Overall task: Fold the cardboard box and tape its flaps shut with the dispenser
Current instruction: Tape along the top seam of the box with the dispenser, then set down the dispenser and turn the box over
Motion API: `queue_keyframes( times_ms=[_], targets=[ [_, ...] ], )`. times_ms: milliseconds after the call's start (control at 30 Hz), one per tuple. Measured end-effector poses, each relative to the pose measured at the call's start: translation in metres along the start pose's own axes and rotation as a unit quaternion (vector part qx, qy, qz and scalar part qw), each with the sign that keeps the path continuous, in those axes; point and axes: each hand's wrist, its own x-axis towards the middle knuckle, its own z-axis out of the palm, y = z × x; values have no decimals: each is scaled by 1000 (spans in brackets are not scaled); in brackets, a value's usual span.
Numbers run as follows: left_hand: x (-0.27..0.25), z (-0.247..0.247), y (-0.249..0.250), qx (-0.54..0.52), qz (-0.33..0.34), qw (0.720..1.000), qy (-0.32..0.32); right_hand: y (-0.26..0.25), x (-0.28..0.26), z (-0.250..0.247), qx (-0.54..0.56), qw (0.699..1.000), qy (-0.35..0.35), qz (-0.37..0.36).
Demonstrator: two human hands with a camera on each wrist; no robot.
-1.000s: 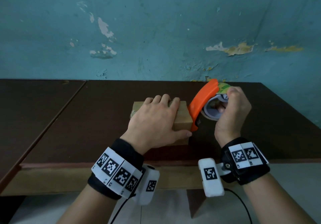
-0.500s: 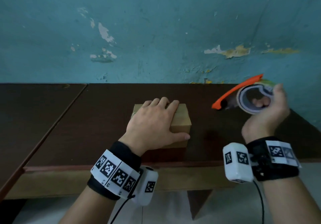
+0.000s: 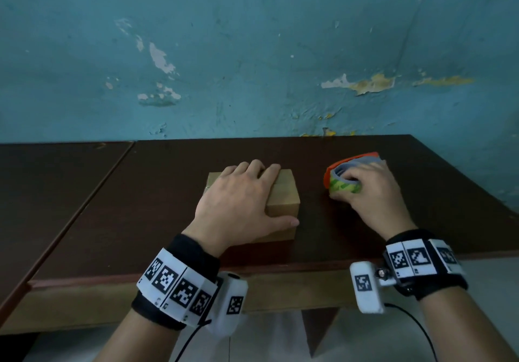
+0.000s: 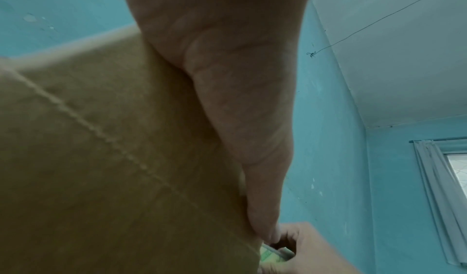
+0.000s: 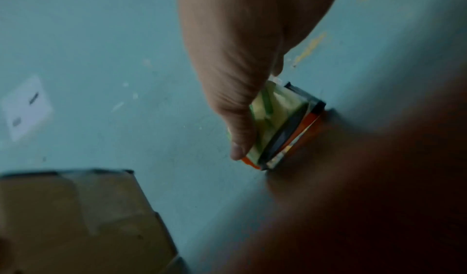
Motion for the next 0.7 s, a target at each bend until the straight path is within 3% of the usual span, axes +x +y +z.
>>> queue_keyframes(
  times_ms=[100,200,300,333,400,467,500,700],
  targets=[
    [0,1,1,2,-2,1000,0,4,-2,2,-28,1000,0,2],
    [1,1,1,1,-4,1000,2,-5,-6,3,-18,997,76,-5],
    [0,1,0,1,-3,1000,5,-21,-11,3,149,972,183,-20],
    [1,2,1,2,-3,1000,5,-27,-12,3,253,953,167,-4],
    [1,2,1,3,-3,1000,7,-43,-13,6,460,885,66,34],
    [1,2,1,4,-4,1000,9,-52,-12,14,564,824,-5,58],
    [1,2,1,4,-4,1000,11,-55,-11,18,580,812,-20,65],
    [0,3,1,8,0,1000,18,-61,-7,29,580,810,-27,76]
  ],
)
